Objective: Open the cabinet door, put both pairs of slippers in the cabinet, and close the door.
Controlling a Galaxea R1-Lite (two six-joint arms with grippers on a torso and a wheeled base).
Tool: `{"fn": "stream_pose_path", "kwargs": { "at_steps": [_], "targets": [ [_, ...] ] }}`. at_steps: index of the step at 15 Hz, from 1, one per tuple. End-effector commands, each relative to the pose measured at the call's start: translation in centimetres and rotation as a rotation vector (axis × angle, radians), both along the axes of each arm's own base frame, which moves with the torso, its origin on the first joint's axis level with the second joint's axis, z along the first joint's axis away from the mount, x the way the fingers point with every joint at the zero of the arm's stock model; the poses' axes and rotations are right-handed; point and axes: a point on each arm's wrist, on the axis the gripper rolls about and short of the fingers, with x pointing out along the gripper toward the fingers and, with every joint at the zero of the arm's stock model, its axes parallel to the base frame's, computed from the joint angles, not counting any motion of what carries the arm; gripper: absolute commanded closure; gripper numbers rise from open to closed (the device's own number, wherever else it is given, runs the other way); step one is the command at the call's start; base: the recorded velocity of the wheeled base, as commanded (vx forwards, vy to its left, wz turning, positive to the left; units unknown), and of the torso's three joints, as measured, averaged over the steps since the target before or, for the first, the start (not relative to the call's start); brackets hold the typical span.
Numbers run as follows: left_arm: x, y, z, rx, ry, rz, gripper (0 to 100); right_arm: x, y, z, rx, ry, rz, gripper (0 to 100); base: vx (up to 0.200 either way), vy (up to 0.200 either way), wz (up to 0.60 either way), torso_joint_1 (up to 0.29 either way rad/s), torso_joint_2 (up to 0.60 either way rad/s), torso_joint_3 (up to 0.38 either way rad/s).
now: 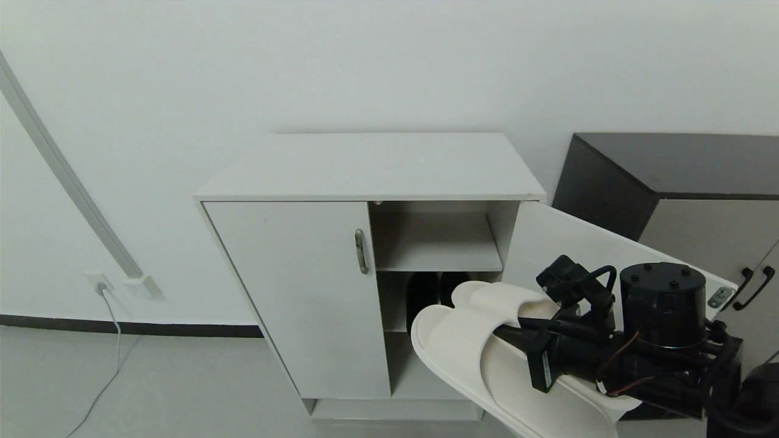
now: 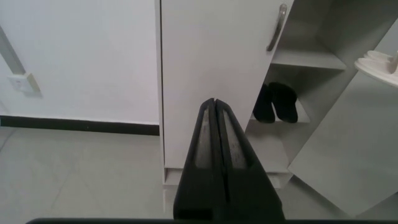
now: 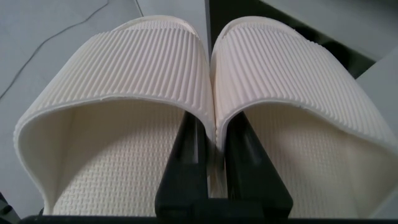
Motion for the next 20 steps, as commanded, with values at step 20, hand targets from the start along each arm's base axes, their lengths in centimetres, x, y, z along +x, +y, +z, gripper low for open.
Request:
{"fn": "stream_pose_path", "kwargs": {
  "at_steps": [20],
  "targets": [
    [0.00, 0.00, 0.00, -0.002, 0.000, 0.001, 100, -0.12, 0.09, -0.60, -0.017, 0.014, 0.009, 100, 0.000, 0.000, 0.00, -0.105, 0.44, 0.333]
  ]
}}
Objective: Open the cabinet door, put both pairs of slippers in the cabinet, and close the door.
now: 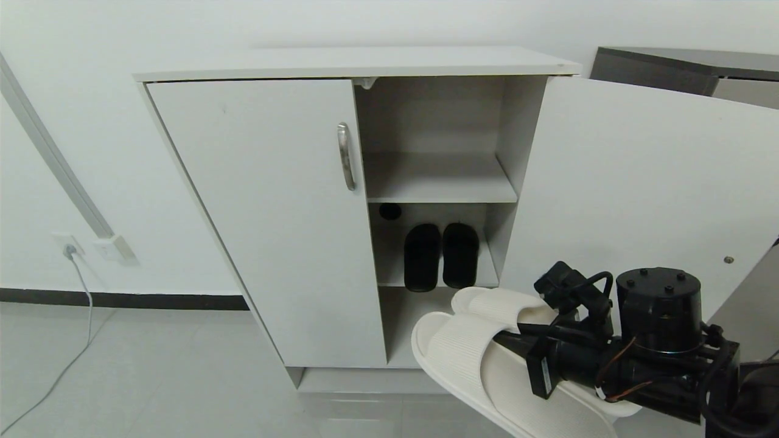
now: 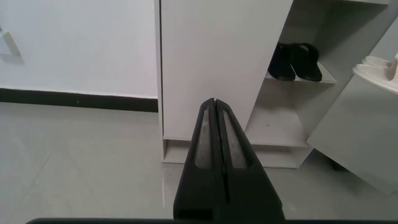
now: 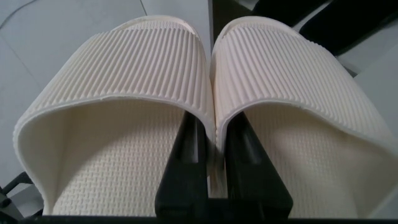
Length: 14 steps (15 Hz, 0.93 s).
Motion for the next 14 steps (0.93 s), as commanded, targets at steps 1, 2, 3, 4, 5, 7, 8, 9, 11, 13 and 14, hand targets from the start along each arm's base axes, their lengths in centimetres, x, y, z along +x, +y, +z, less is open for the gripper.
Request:
{"fn": "stream_pose_path", "kwargs": {
  "at_steps": [1, 2, 3, 4, 5, 7, 8, 9, 11, 13, 14],
  "targets": [
    [0.0, 0.0, 0.0, -0.001, 0.000, 0.000, 100, 0.0, 0.1, -0.1, -0.001, 0.002, 0.002, 100, 0.000, 0.000, 0.00, 0.007, 0.09, 0.095],
    [0.0, 0.0, 0.0, -0.001, 0.000, 0.000, 100, 0.0, 0.1, -0.1, -0.002, 0.001, 0.003, 100, 0.000, 0.000, 0.00, 0.000, 0.00, 0.000],
    [0.0, 0.0, 0.0, -0.001, 0.000, 0.000, 100, 0.0, 0.1, -0.1, -0.002, 0.000, 0.003, 100, 0.000, 0.000, 0.00, 0.007, 0.04, 0.051],
    [0.0, 0.0, 0.0, -0.001, 0.000, 0.000, 100, 0.0, 0.1, 0.0, 0.003, -0.006, 0.003, 100, 0.000, 0.000, 0.00, 0.000, 0.00, 0.000],
    [0.0, 0.0, 0.0, -0.001, 0.000, 0.000, 100, 0.0, 0.1, -0.1, 0.002, -0.014, 0.005, 100, 0.000, 0.000, 0.00, 0.000, 0.00, 0.000],
    [0.0, 0.0, 0.0, -0.001, 0.000, 0.000, 100, 0.0, 0.0, -0.5, -0.010, -0.024, 0.013, 100, 0.000, 0.000, -0.30, -0.001, 0.00, 0.001],
    [0.0, 0.0, 0.0, -0.001, 0.000, 0.000, 100, 0.0, 0.1, -0.7, -0.006, -0.031, 0.017, 100, 0.000, 0.000, -0.60, 0.002, 0.00, -0.002],
    [0.0, 0.0, 0.0, -0.001, 0.001, 0.000, 100, 0.1, 0.2, -0.8, 0.001, -0.041, 0.018, 100, 0.000, 0.000, 0.00, 0.000, 0.00, 0.000],
    [0.0, 0.0, 0.0, -0.001, 0.001, 0.000, 100, 0.0, 0.5, -1.0, -0.002, -0.042, 0.025, 100, 0.000, 0.000, 0.00, 0.000, 0.00, 0.000],
    [0.0, 0.0, 0.0, -0.001, 0.001, 0.001, 100, -0.1, 1.0, -1.0, 0.003, -0.048, 0.043, 100, 0.000, 0.000, 0.00, 0.000, 0.00, 0.000],
    [0.0, 0.0, 0.0, -0.001, 0.001, 0.000, 100, -0.2, 1.4, -0.7, 0.015, -0.059, 0.048, 100, 0.000, 0.000, 0.00, 0.000, 0.00, 0.000]
  ]
}}
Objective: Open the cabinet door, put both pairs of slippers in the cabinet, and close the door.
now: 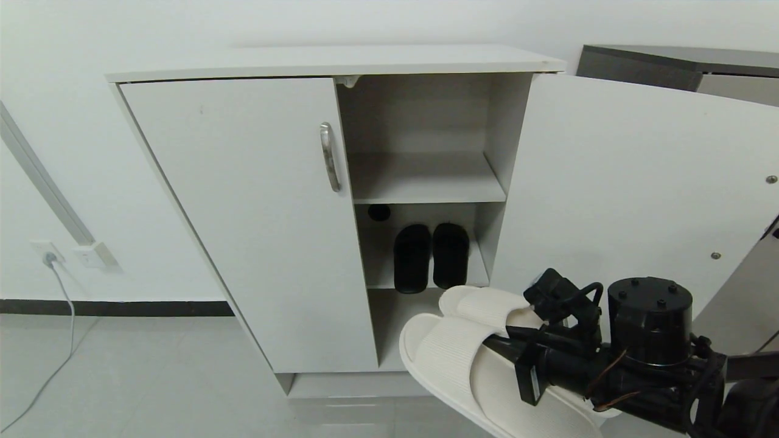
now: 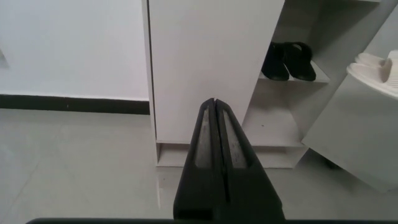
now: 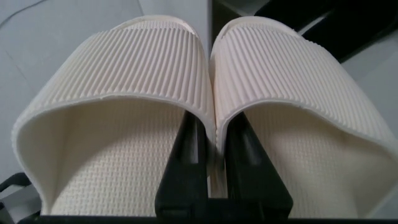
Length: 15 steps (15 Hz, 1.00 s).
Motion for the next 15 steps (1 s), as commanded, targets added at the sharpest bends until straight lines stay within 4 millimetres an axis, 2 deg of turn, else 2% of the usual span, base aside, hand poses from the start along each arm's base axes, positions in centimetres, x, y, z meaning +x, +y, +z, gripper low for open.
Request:
{"fn": "stream_pose_path", "kwargs": {
  "at_steps": [1, 2, 5, 7, 8, 11, 13, 15],
  "targets": [
    [0.0, 0.0, 0.0, 0.001, 0.000, 0.001, 100, 0.2, 1.5, 0.4, 0.004, -0.023, -0.026, 100, 0.000, 0.000, 0.00, 0.000, 0.00, 0.000],
    [0.0, 0.0, 0.0, 0.003, 0.000, 0.001, 100, 0.6, 3.0, 0.6, -0.009, -0.035, -0.102, 100, 0.000, 0.000, 0.00, 0.000, 0.00, 0.000],
    [0.0, 0.0, 0.0, 0.003, 0.002, 0.001, 100, 2.7, 9.7, 1.2, 0.011, -0.010, -0.321, 100, 0.000, 0.000, 0.00, 0.000, 0.00, 0.000],
    [0.0, 0.0, 0.0, 0.003, 0.000, 0.001, 100, 4.8, 12.8, 2.2, 0.004, -0.016, -0.488, 100, 0.000, 0.000, 0.00, 0.000, 0.00, 0.000],
    [0.0, 0.0, 0.0, 0.003, 0.000, 0.001, 100, 5.4, 13.9, 3.4, 0.023, -0.026, -0.546, 100, 0.000, 0.000, 0.00, 0.000, 0.00, 0.000],
    [0.0, 0.0, 0.0, 0.004, 0.000, 0.003, 100, 5.0, 15.1, 6.1, 0.070, -0.087, -0.655, 100, 0.000, 0.000, 0.00, 0.000, 0.00, 0.000],
    [0.0, 0.0, 0.0, 0.003, 0.000, 0.001, 100, 3.0, 14.7, 8.0, 0.087, -0.098, -0.642, 100, 0.000, 0.200, 0.00, 0.002, 0.00, 0.007],
    [0.0, 0.0, 0.0, 0.003, 0.000, 0.003, 100, 0.5, 13.4, 9.6, 0.049, -0.088, -0.611, 100, 0.000, 0.000, 0.00, 0.000, 0.00, 0.000]
  ]
}}
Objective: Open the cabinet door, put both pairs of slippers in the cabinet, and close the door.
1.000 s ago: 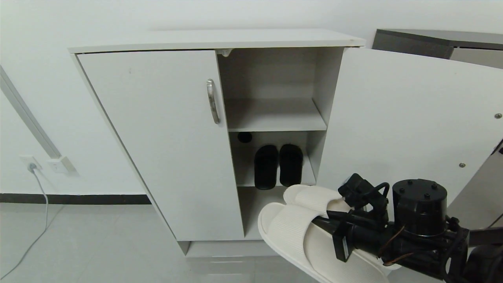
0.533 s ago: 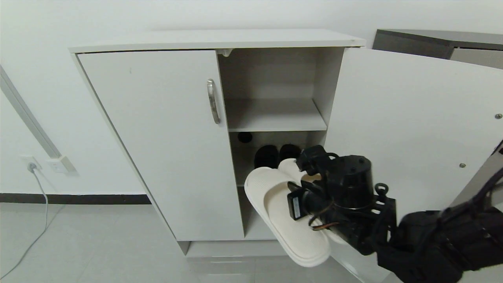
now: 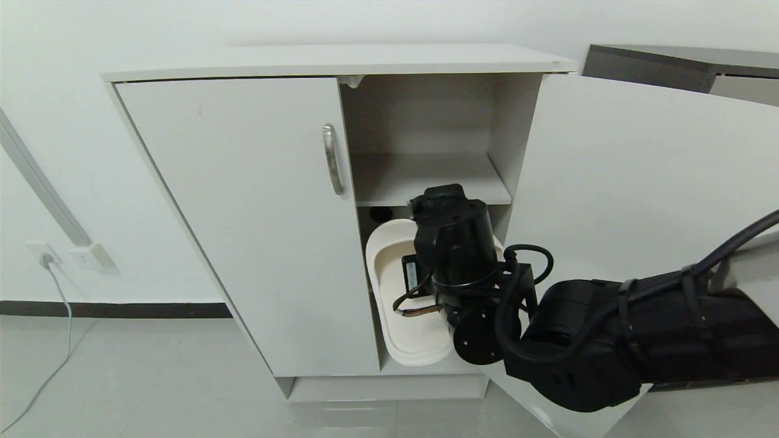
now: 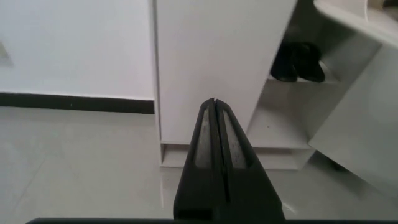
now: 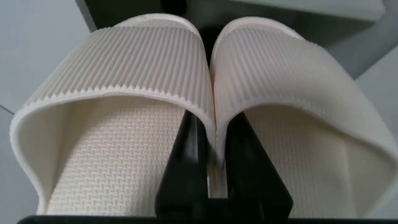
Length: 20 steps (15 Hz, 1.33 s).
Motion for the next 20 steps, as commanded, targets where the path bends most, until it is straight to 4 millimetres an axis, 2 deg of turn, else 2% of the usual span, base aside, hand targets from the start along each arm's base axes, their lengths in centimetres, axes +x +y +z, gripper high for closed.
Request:
{"fn": "stream_pose_path", "kwargs": {
  "at_steps": [1, 5, 7, 9, 12, 13, 20],
  "targets": [
    [0.0, 0.0, 0.0, -0.001, -0.001, 0.001, 100, -2.5, -1.4, 2.5, 0.009, -0.005, 0.029, 100, 0.000, 0.000, 0.00, 0.000, 0.00, 0.000],
    [0.0, 0.0, 0.0, -0.001, -0.001, -0.001, 100, -2.8, -2.3, 3.6, 0.029, -0.019, 0.023, 100, 0.000, 0.000, 0.00, 0.000, 0.00, 0.000],
    [0.0, 0.0, 0.0, -0.001, 0.000, -0.001, 100, -2.3, -2.1, 4.5, 0.046, -0.035, 0.013, 100, 0.000, 0.000, 0.00, 0.000, 0.00, 0.000],
    [0.0, 0.0, 0.0, -0.001, -0.001, -0.001, 100, -1.0, -1.8, 5.1, 0.039, -0.030, -0.012, 100, 0.000, 0.000, 0.00, 0.000, 0.00, 0.000],
    [0.0, 0.0, 0.0, -0.001, -0.001, -0.001, 100, 2.4, 0.1, 4.5, 0.061, -0.039, -0.059, 100, 0.000, 0.000, 0.00, 0.000, 0.00, 0.000],
    [0.0, 0.0, 0.0, -0.001, -0.001, -0.001, 100, 3.2, 0.2, 4.3, 0.049, -0.034, -0.073, 100, 0.000, 0.000, 0.00, 0.000, 0.00, 0.000],
    [0.0, 0.0, 0.0, -0.001, 0.000, -0.001, 100, 3.6, -0.1, 4.9, 0.020, -0.012, -0.084, 100, 0.000, 0.000, 0.00, 0.000, 0.00, 0.000]
  ]
}}
